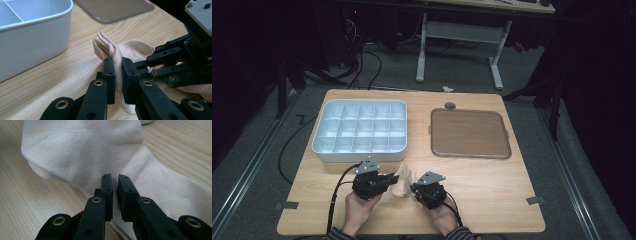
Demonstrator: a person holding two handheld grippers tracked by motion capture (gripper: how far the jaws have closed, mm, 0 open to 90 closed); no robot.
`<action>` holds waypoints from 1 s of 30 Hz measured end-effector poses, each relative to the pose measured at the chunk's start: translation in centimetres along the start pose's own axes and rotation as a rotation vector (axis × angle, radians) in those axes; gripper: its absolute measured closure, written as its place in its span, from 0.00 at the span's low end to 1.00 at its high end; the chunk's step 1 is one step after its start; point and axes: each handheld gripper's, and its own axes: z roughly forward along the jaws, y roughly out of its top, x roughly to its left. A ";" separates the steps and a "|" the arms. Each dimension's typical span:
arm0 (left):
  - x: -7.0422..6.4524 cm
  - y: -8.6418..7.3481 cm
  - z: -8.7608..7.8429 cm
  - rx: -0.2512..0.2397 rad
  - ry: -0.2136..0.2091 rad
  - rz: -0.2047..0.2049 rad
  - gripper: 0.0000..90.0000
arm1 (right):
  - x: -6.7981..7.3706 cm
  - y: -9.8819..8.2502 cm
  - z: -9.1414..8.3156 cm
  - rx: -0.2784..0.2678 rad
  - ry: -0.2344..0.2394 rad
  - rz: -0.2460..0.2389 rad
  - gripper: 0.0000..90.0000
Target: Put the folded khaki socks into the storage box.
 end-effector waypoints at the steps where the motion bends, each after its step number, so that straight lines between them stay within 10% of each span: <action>1: 0.0 0.1 0.0 0.000 -0.002 -0.003 0.93 | 0.0 0.1 0.1 0.002 0.002 -0.002 0.92; 23: -0.5 0.8 0.3 0.005 -0.013 0.027 0.93 | 0.1 1.5 1.4 0.013 0.061 -0.004 0.88; 30: -0.3 0.5 0.2 0.031 0.022 0.031 0.93 | -0.2 1.4 -2.3 -0.105 0.025 0.036 0.82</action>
